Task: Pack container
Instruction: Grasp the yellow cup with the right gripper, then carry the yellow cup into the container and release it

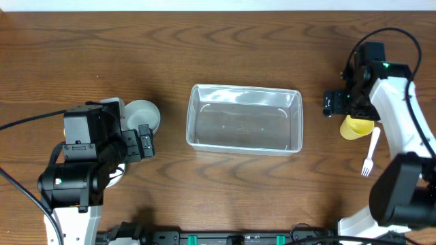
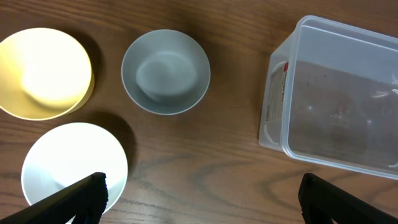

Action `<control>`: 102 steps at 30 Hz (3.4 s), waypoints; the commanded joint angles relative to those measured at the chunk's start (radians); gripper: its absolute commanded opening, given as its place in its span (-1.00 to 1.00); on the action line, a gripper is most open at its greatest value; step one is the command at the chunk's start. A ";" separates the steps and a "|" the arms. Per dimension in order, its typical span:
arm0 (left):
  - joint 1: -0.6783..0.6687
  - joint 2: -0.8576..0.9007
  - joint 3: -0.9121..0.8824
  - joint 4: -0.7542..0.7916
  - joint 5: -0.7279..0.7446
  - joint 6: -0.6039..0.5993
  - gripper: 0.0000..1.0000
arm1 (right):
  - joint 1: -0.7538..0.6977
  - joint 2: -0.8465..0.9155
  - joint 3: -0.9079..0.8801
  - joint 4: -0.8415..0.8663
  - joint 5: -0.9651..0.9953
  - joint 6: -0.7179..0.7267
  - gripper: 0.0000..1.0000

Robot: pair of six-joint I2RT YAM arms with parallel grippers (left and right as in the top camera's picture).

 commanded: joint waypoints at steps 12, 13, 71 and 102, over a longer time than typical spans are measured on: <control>-0.004 0.002 0.020 -0.003 0.014 -0.009 0.96 | -0.032 0.148 0.016 0.003 0.011 0.117 0.60; -0.004 0.002 0.020 -0.003 0.014 -0.009 0.96 | -0.037 0.150 0.016 0.003 0.011 0.122 0.56; -0.004 0.002 0.020 -0.003 0.013 -0.009 0.96 | 0.455 -0.318 0.054 0.030 -0.095 -0.008 -0.98; -0.004 0.002 0.020 -0.003 0.013 -0.009 0.96 | 0.481 0.098 0.051 0.093 -0.101 0.011 -0.51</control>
